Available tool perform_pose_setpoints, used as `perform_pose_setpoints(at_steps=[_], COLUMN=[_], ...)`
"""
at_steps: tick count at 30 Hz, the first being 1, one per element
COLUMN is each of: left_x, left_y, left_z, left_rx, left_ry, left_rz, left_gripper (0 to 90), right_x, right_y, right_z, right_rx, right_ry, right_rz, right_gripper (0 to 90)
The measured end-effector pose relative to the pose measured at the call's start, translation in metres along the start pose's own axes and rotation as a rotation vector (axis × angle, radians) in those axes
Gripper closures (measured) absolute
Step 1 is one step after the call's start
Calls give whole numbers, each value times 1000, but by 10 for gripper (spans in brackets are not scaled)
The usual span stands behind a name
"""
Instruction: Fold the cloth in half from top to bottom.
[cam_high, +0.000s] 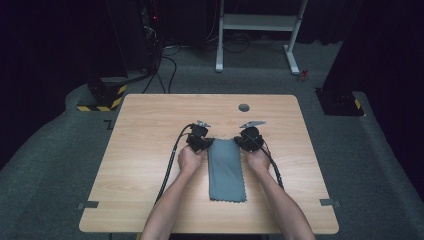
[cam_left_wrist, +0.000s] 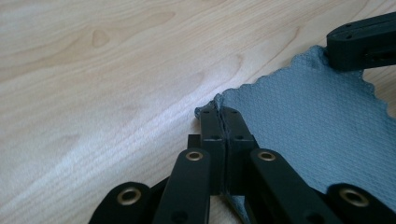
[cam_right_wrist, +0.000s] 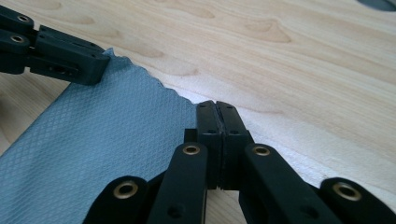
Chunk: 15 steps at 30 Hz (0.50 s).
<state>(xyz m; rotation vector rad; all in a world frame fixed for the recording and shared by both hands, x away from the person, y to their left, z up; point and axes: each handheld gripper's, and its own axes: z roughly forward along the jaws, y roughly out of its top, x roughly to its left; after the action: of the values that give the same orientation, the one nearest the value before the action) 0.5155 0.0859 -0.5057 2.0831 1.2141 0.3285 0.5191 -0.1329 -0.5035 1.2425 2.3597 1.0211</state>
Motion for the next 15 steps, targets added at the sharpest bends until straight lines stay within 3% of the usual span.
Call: perform_pose_setpoints(at_steps=[3, 5, 7, 12, 15], left_x=[-2, 1, 0, -1, -1], left_y=[7, 11, 14, 20, 17], left_z=[-2, -1, 1, -1, -4], left_rx=[-18, -13, -11, -40, -48], left_ry=[1, -9, 0, -21, -32], left_rz=[22, 7, 23, 14, 17], left_gripper=[890, 890, 890, 889, 889], right_x=[-3, -7, -11, -15, -14], right_y=[1, 1, 2, 0, 1], right_z=[-3, -4, -4, -6, -11], right_rx=[-12, -17, -26, -31, -50], right_ry=[-4, -4, 1, -9, -1], right_rz=[16, 32, 48, 72, 58], right_gripper=[899, 899, 900, 900, 899])
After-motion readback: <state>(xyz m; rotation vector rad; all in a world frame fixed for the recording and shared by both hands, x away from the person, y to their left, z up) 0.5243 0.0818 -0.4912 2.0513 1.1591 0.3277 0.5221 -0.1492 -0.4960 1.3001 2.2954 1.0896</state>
